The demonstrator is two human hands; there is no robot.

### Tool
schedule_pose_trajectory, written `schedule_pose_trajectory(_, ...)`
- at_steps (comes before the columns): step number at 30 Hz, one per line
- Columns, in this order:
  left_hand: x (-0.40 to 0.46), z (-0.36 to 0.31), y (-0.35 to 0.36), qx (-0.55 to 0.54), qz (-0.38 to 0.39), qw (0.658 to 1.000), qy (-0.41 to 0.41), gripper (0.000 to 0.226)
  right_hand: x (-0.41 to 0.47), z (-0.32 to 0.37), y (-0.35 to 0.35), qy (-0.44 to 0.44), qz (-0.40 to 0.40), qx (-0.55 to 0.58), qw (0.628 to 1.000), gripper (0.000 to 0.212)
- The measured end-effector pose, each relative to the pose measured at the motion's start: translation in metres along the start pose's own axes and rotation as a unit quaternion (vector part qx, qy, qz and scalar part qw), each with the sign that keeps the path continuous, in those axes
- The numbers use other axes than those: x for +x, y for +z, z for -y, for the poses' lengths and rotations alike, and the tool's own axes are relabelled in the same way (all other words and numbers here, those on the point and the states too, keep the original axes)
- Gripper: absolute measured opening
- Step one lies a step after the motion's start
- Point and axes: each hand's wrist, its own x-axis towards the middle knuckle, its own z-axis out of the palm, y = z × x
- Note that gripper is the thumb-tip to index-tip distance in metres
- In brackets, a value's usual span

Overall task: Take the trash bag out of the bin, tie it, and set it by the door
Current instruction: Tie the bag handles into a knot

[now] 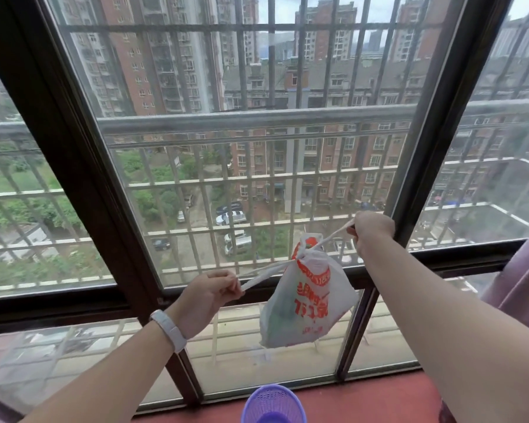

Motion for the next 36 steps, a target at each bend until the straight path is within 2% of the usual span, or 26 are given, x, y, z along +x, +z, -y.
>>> schedule_pose_trajectory(1, 0.002, -0.001, 0.001, -0.002, -0.006, 1.000, 0.001, 0.024, 0.003, 0.000, -0.001, -0.048, -0.013, -0.010, 0.999, 0.014)
schedule_pose_trajectory(3, 0.006, -0.005, 0.001, -0.005, -0.021, 1.000, -0.003, 0.033, -0.008, 0.012, -0.001, -0.051, 0.044, 0.105, 0.992, 0.012)
schedule_pose_trajectory(5, 0.011, -0.009, 0.001, -0.005, -0.039, 0.999, -0.010, 0.038, -0.019, 0.019, -0.002, -0.040, 0.082, 0.120, 0.989, 0.018)
schedule_pose_trajectory(8, 0.019, -0.018, 0.007, 0.040, -0.062, 0.997, -0.015, 0.034, -0.038, 0.028, 0.001, -0.101, 0.168, 0.048, 0.980, 0.021)
schedule_pose_trajectory(12, 0.032, -0.049, 0.038, 0.103, -0.058, 0.992, 0.034, 0.022, -0.070, 0.028, 0.014, -0.215, 0.284, -0.029, 0.934, 0.025)
schedule_pose_trajectory(17, 0.045, -0.075, 0.076, 0.142, -0.063, 0.986, 0.063, 0.016, -0.091, 0.033, 0.027, -0.378, 0.285, -0.154, 0.867, 0.024)
schedule_pose_trajectory(21, 0.046, -0.084, 0.087, 0.133, -0.042, 0.985, 0.102, 0.021, -0.098, 0.037, 0.026, -0.425, 0.285, -0.202, 0.835, 0.014)
schedule_pose_trajectory(27, 0.045, -0.087, 0.087, 0.145, 0.012, 0.984, 0.104, 0.023, -0.095, 0.044, 0.024, -0.414, 0.287, -0.202, 0.840, 0.014)
schedule_pose_trajectory(29, 0.045, -0.086, 0.087, 0.167, 0.026, 0.979, 0.110, 0.015, -0.093, 0.045, 0.025, -0.413, 0.285, -0.190, 0.844, 0.021)
schedule_pose_trajectory(31, 0.047, -0.083, 0.088, 0.197, 0.019, 0.973, 0.121, 0.011, -0.091, 0.046, 0.024, -0.412, 0.288, -0.182, 0.845, 0.027)
schedule_pose_trajectory(36, 0.050, -0.074, 0.092, 0.247, -0.021, 0.964, 0.101, 0.009, -0.080, 0.043, 0.020, -0.411, 0.287, -0.200, 0.842, 0.022)
